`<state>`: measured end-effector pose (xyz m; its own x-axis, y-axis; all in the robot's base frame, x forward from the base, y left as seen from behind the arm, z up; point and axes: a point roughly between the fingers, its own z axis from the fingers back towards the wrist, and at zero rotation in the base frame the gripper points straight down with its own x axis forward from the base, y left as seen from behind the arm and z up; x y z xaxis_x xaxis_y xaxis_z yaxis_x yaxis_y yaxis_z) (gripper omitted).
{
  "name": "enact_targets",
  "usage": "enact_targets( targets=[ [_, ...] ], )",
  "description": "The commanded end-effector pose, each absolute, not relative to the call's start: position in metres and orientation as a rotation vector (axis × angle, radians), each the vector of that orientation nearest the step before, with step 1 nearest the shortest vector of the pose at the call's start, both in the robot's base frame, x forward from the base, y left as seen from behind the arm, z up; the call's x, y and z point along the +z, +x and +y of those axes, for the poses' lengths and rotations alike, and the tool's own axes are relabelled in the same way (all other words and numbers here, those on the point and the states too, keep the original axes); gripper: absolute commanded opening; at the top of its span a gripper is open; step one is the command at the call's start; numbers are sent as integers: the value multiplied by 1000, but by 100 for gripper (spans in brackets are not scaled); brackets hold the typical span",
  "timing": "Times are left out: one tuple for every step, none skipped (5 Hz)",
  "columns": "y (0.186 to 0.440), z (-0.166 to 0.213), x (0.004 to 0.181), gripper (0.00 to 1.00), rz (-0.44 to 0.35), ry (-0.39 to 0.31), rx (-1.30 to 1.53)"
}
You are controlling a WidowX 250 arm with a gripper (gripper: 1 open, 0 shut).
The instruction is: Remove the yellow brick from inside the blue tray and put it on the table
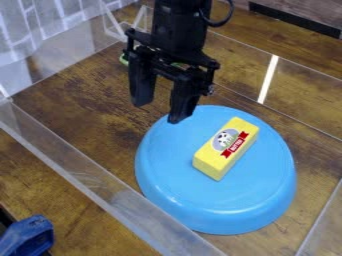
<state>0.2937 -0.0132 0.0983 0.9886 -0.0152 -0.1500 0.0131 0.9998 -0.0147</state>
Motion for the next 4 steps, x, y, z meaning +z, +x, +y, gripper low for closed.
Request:
enact_targets(
  targets=[
    [298,-23,102,100,120,-18,-39],
    [299,-28,96,100,127,-22,-41],
    [302,-34,90,100,127,-26,-34],
    [303,-41,84,100,126,-31,-32]
  ],
)
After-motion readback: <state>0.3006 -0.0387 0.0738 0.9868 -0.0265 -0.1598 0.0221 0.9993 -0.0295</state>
